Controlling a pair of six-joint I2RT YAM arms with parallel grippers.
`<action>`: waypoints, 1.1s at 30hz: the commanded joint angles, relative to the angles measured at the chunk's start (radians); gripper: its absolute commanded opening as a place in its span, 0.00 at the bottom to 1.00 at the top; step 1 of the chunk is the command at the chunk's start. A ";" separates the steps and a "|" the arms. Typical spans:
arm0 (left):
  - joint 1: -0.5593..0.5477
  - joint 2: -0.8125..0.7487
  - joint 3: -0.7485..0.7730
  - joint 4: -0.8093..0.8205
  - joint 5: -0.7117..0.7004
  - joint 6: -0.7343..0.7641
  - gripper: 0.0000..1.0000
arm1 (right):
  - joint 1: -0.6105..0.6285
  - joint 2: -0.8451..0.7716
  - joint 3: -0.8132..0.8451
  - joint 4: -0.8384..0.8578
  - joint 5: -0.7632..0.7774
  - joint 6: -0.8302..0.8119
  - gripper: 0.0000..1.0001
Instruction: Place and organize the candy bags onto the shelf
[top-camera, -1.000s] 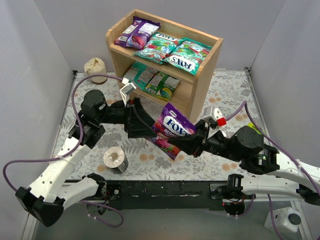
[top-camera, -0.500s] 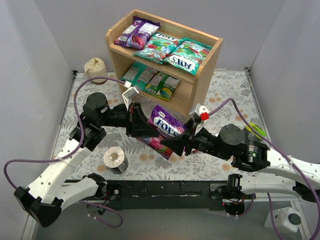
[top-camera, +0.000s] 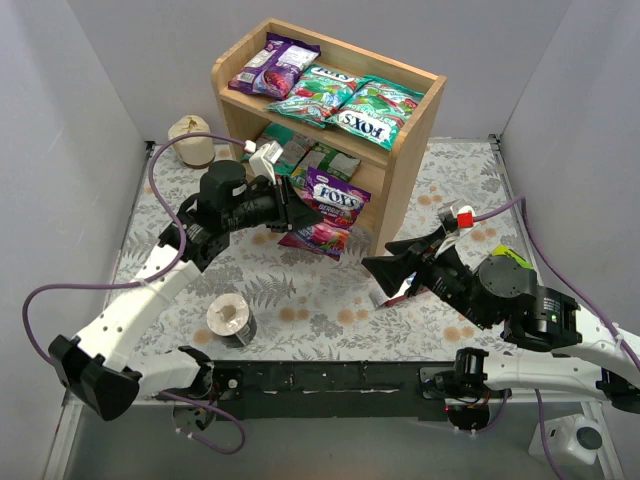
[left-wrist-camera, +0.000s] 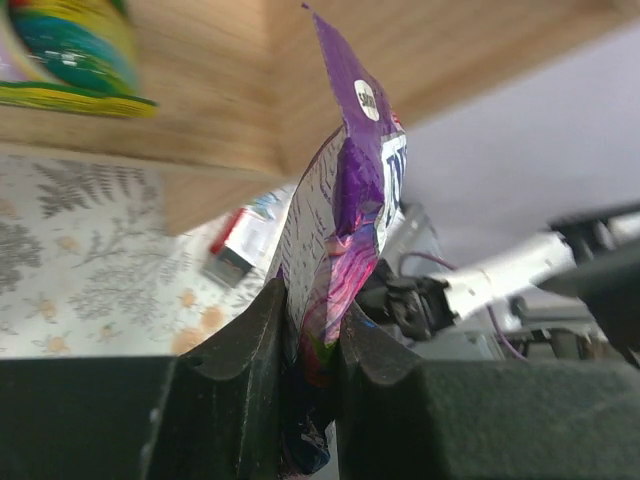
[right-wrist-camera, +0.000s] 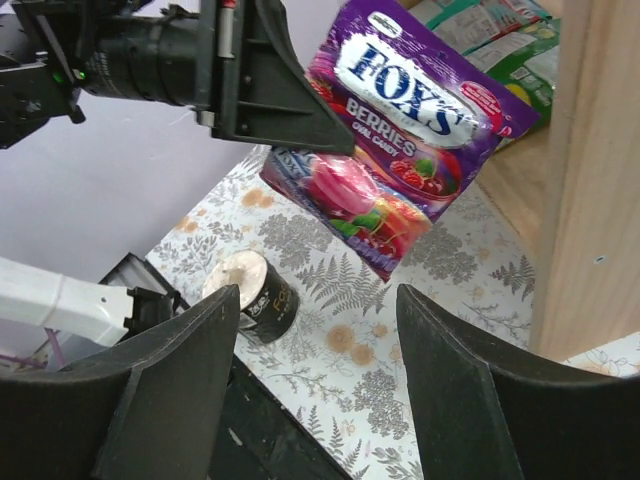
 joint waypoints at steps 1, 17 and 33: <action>0.004 0.054 0.060 0.024 -0.146 -0.005 0.00 | 0.005 0.001 0.060 -0.019 0.042 -0.016 0.72; 0.003 0.283 0.201 0.215 -0.031 -0.009 0.04 | 0.005 -0.024 -0.001 0.001 -0.144 -0.049 0.68; -0.088 0.188 0.052 0.381 -0.287 -0.078 0.17 | 0.005 -0.050 -0.029 -0.028 -0.180 -0.032 0.67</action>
